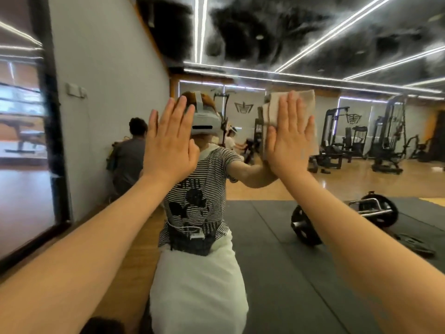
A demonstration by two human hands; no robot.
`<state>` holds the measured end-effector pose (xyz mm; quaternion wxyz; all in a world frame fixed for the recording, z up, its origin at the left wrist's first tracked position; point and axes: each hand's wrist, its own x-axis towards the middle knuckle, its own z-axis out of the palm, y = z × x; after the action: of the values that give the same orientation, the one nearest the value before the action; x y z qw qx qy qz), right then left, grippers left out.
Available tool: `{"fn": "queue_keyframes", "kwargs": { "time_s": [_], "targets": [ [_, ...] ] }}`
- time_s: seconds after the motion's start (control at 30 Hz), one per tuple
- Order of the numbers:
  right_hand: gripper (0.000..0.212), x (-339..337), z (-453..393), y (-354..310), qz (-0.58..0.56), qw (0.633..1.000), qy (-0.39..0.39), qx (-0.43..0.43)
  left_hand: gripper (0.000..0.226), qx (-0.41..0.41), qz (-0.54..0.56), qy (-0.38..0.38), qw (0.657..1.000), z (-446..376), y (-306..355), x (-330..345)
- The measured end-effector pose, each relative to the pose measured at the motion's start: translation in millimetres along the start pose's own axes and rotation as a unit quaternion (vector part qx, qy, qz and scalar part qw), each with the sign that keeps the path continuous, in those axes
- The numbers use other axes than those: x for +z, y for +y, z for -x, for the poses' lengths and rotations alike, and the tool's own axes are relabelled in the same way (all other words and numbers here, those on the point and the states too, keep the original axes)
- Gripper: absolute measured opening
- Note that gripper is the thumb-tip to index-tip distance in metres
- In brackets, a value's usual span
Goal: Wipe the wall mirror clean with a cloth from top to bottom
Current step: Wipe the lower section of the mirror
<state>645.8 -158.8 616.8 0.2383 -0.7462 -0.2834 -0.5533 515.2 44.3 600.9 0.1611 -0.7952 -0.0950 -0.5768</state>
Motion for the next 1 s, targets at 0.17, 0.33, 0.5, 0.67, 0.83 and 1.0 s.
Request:
{"fn": "queue_keyframes", "kwargs": {
  "time_s": [0.17,0.33,0.5,0.67,0.83,1.0],
  "targets": [
    [0.059,18.1,4.4,-62.7,-0.015,0.996,-0.014,-0.081,0.067,0.005,-0.017,0.006,1.000,-0.2,0.8,2.7],
    [0.059,16.0,4.5,-47.4,0.022,0.978,-0.016,-0.205,0.066,0.006,-0.014,0.021,1.000,-0.4,-1.4,2.6],
    [0.059,-6.4,8.5,51.2,0.054,0.990,-0.063,-0.118,0.067,0.001,-0.008,0.012,1.000,-0.6,1.1,0.6],
    [0.060,-20.8,9.3,73.2,0.020,0.998,-0.055,0.026,0.068,0.001,-0.023,0.012,1.000,-0.8,2.8,1.1],
    [0.059,-10.3,-23.0,-24.3,-0.102,0.951,0.005,0.292,0.067,-0.001,-0.033,0.012,0.999,1.8,2.8,2.8],
    [0.058,11.4,-17.7,-96.7,-0.105,0.994,-0.015,0.019,0.067,0.000,-0.033,0.010,0.999,0.7,1.8,3.6]
  ]
}}
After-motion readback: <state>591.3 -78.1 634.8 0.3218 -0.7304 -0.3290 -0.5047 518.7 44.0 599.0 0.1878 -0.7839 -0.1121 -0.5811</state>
